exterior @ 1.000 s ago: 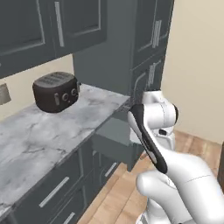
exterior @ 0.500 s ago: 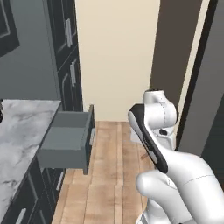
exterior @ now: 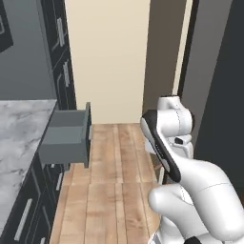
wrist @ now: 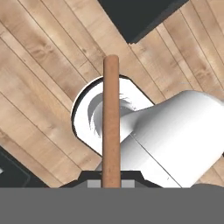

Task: Take a straw from the drawer in front and place it inside the glass cup on the dining counter.

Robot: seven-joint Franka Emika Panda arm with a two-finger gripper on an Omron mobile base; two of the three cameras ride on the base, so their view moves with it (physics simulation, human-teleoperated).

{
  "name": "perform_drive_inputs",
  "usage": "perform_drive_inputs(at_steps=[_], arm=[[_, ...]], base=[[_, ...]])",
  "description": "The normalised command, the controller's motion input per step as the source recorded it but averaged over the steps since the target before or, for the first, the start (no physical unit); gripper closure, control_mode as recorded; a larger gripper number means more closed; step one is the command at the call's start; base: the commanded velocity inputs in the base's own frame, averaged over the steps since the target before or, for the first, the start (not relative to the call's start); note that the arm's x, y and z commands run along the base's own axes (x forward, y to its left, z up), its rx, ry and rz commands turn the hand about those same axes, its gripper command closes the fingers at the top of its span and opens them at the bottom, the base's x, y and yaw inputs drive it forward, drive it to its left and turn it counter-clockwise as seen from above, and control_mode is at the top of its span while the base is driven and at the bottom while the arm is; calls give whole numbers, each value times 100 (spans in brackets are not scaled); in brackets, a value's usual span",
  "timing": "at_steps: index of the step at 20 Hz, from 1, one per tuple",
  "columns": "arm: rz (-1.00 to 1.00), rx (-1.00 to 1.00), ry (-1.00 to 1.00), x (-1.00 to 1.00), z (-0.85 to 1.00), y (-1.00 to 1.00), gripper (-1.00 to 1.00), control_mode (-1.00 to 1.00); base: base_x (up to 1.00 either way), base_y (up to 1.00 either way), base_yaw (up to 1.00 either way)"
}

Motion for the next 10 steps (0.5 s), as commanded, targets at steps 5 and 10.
perform_drive_inputs(at_steps=[5,10], arm=[[0,0,0,0,0,0,100,100],[0,0,0,0,0,0,100,100]], base=[[-100,0,-5],[-98,-13,-29]])
